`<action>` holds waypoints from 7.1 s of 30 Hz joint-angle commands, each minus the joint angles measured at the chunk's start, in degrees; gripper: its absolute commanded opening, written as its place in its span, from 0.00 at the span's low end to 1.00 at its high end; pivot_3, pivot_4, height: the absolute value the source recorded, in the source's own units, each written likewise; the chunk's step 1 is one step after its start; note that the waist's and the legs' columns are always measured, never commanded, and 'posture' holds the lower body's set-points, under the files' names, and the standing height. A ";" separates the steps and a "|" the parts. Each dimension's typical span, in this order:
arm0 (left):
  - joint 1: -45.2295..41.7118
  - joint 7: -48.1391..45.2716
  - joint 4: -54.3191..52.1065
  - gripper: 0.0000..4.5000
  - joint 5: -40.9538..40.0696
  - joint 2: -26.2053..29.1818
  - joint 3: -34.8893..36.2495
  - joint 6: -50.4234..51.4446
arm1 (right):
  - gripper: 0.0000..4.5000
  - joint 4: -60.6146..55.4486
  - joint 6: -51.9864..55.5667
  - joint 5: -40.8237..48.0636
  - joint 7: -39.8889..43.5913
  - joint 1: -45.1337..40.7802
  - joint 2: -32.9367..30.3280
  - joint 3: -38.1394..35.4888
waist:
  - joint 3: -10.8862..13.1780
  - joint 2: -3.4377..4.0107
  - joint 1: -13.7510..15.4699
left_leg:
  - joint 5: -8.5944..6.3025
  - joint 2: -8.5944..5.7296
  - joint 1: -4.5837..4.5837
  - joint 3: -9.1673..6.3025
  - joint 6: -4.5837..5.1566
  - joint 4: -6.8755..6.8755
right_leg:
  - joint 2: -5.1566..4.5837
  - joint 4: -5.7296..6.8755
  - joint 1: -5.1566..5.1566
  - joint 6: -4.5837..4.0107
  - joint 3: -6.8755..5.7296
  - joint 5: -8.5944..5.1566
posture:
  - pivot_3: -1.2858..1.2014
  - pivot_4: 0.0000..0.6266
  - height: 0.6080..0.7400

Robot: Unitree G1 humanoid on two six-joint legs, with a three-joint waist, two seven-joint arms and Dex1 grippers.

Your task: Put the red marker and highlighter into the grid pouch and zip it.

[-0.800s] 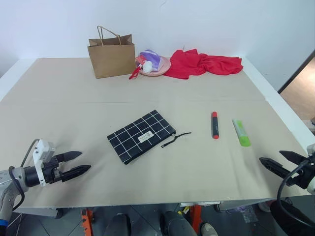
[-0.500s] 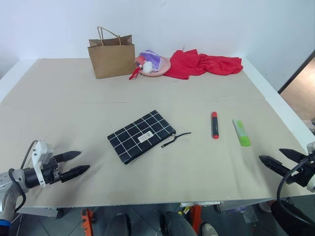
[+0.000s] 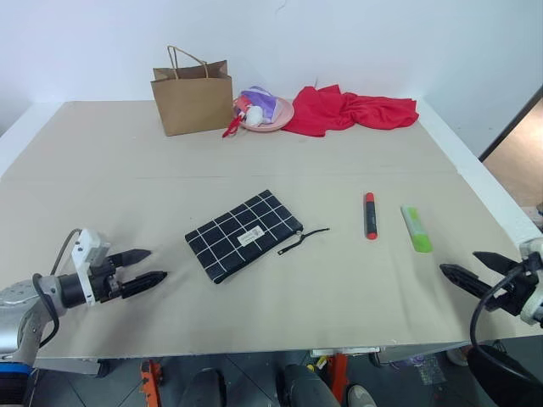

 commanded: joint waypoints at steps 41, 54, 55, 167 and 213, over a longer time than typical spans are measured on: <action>-8.26 -1.66 -9.05 1.00 25.14 3.52 -18.91 -35.34 | 0.01 19.47 -6.49 -23.73 0.12 -53.75 20.15 53.89 | 0.10 -0.12 -0.04 | -0.07 0.04 -0.27 -0.04 0.13 0.11 | 0.02 0.10 -0.26 -0.41 -0.11 0.27 | 0.52 0.24 1.00; -10.78 6.41 -3.41 1.00 30.98 -1.46 -21.06 -45.61 | 0.01 25.62 -11.91 -36.10 -2.12 -50.24 20.68 61.98 | -0.10 -0.20 -0.03 | -0.03 0.05 0.04 0.00 0.12 0.19 | 0.02 0.11 0.04 -0.37 -0.12 0.28 | 0.52 0.24 1.00; -10.78 7.60 -3.13 1.00 31.69 -2.22 -21.28 -46.37 | 0.01 25.56 -11.95 -36.14 -1.98 -50.14 20.74 61.76 | -0.12 -0.22 -0.03 | -0.01 0.07 0.04 0.01 0.12 0.21 | 0.03 0.10 0.04 -0.34 -0.13 0.30 | 0.52 0.24 1.00; -14.01 24.07 -13.54 0.00 21.03 -18.45 -21.05 -22.01 | 0.02 15.74 1.98 -11.52 0.66 -48.62 22.09 40.97 | -0.18 0.23 -0.04 | 0.08 -0.07 -0.19 -0.07 0.26 0.04 | 0.03 0.01 -0.12 -0.18 -0.01 0.36 | 0.52 0.24 1.00; -15.11 23.26 -12.74 0.00 20.84 -18.45 -21.07 -22.24 | 0.12 21.77 -1.72 -15.96 -3.70 -51.18 21.75 40.36 | -0.17 0.21 -0.02 | 0.06 -0.07 -0.19 -0.03 0.23 0.04 | 0.01 0.00 -0.13 -0.18 0.03 0.35 | 0.52 0.24 1.00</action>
